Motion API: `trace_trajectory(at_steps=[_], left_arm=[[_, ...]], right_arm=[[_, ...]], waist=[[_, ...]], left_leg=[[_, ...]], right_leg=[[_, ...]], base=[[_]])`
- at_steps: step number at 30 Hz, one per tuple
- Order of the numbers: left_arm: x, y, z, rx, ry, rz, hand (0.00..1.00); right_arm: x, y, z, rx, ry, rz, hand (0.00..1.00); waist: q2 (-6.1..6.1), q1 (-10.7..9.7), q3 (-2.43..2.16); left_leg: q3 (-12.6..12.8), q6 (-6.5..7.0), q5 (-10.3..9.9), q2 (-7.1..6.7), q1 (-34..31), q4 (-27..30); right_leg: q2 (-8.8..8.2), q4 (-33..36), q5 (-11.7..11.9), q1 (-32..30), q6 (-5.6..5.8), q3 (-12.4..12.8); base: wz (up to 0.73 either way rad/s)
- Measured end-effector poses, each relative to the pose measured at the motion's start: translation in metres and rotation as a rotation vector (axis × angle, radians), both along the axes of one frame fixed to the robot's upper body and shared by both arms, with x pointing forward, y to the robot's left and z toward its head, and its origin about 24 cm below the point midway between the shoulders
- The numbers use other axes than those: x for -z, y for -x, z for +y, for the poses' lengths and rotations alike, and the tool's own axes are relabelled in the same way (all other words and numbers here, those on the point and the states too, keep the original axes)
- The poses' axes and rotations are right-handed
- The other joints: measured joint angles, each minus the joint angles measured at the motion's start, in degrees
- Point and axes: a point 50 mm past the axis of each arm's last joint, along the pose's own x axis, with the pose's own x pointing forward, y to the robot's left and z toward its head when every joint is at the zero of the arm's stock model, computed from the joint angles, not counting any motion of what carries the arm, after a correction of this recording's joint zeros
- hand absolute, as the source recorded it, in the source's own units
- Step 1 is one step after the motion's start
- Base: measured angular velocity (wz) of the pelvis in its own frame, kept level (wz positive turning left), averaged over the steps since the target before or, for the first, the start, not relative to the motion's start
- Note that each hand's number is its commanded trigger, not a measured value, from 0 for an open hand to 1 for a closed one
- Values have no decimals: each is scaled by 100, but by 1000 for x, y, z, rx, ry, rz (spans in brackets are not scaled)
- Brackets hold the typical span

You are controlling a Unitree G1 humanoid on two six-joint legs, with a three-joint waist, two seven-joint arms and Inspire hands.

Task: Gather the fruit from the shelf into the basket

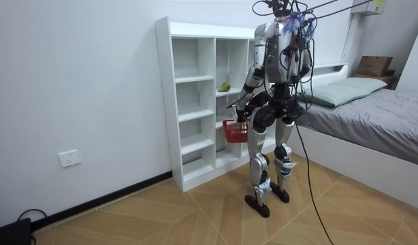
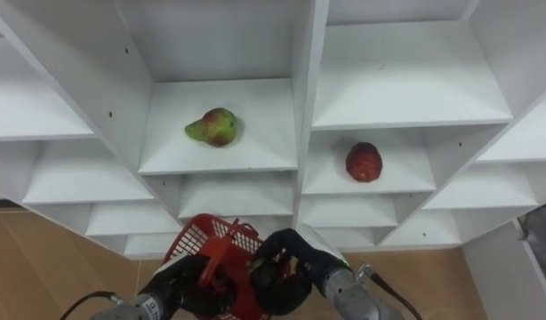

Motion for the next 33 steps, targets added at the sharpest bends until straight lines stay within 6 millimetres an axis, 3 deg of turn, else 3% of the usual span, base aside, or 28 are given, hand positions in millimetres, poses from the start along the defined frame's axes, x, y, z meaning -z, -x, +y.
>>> trace_trajectory(at_steps=[17,18,19,33], left_arm=[[0,2,-8,31,12,1,100],[0,2,-8,31,12,1,100],[0,2,-9,34,12,0,100],[0,3,-19,89,13,-4,100]], right_arm=[[1,-3,4,-11,-10,4,100],[1,-3,4,-11,-10,4,22],[1,-3,5,-12,-12,4,0],[9,1,11,-29,-9,49,0]], waist=[[-17,7,10],[-17,6,10],[-18,3,10],[-37,-14,21]], left_leg=[[-1,3,3,-4,-37,5],[-1,3,3,-4,-38,6],[-1,3,3,-6,-38,9],[-1,8,8,-9,-70,15]], right_leg=[[-11,-12,-1,-33,1,-17],[-12,-12,-1,-32,1,-17],[-13,-10,-1,-33,1,-16],[-15,-8,-2,-64,2,20]], base=[[0],[0],[0],[0]])
